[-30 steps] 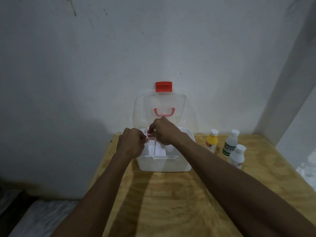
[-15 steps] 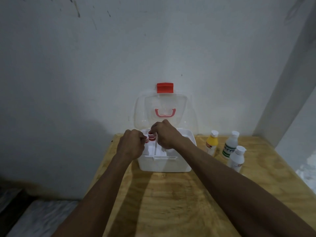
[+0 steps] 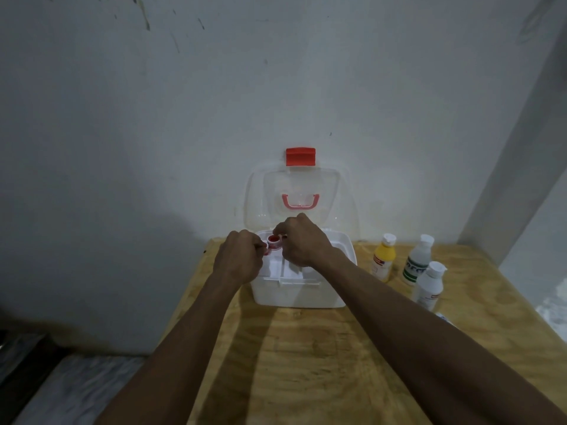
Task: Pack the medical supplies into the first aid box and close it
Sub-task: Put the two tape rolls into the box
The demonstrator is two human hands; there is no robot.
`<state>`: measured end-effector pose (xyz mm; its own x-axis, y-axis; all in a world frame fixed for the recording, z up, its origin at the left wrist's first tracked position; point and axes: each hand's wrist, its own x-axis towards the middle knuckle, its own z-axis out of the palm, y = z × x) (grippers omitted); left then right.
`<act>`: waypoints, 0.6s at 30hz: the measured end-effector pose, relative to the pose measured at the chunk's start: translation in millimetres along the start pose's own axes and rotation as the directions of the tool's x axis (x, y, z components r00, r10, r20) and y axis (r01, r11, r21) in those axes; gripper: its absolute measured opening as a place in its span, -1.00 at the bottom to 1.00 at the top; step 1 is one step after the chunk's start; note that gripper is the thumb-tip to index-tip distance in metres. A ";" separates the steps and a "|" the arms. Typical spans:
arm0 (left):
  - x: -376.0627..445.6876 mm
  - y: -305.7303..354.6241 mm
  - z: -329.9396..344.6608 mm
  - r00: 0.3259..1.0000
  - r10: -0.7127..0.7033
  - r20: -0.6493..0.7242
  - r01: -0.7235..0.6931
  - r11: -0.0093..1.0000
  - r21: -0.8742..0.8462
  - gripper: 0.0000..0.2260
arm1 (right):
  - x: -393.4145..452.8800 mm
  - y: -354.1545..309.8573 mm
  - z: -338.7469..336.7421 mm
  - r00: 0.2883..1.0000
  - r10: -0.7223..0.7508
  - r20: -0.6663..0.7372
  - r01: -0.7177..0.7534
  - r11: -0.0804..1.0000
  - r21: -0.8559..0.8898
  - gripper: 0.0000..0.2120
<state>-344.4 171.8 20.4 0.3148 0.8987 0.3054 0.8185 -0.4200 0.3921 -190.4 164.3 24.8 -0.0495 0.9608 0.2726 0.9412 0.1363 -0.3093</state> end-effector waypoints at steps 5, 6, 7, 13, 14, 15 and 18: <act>-3.0 1.8 -1.9 0.999 -0.011 -0.046 0.010 0.999 -0.030 -0.85 | -6.0 3.3 1.2 1.000 0.002 0.008 -0.002 1.000 -0.007 -0.65; -3.7 2.5 -2.5 0.999 -0.013 -0.051 0.011 0.999 -0.033 -0.85 | -6.8 3.1 0.8 1.000 0.004 0.011 -0.004 1.000 0.000 -0.64; -4.2 2.9 -2.9 0.999 -0.013 -0.051 0.012 0.999 -0.034 -0.85 | -7.1 2.9 0.0 1.000 0.003 0.013 -0.003 1.000 0.014 -0.64; -11.6 10.4 -10.6 0.998 -0.022 -0.061 0.016 0.995 -0.095 -0.80 | -14.6 1.4 -17.9 0.999 0.020 0.030 -0.022 0.997 0.075 -0.58; -13.8 12.4 -12.4 0.997 -0.015 -0.073 0.008 0.995 -0.103 -0.78 | -18.2 1.2 -24.8 0.999 0.026 0.031 -0.028 0.996 0.084 -0.57; -15.9 14.1 -14.4 0.996 -0.012 -0.083 0.002 0.994 -0.112 -0.76 | -22.2 1.2 -32.5 0.999 0.034 0.030 -0.036 0.995 0.092 -0.56; -21.2 20.1 -20.4 0.996 -0.011 -0.089 0.002 0.994 -0.108 -0.69 | -39.4 0.2 -56.9 0.999 0.048 0.018 -0.050 0.990 0.132 -0.58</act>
<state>-344.4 141.7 39.6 0.2616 0.8887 0.3766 0.7621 -0.4296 0.4844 -169.2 112.8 65.8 -0.0107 0.9705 0.2409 0.8901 0.1190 -0.4400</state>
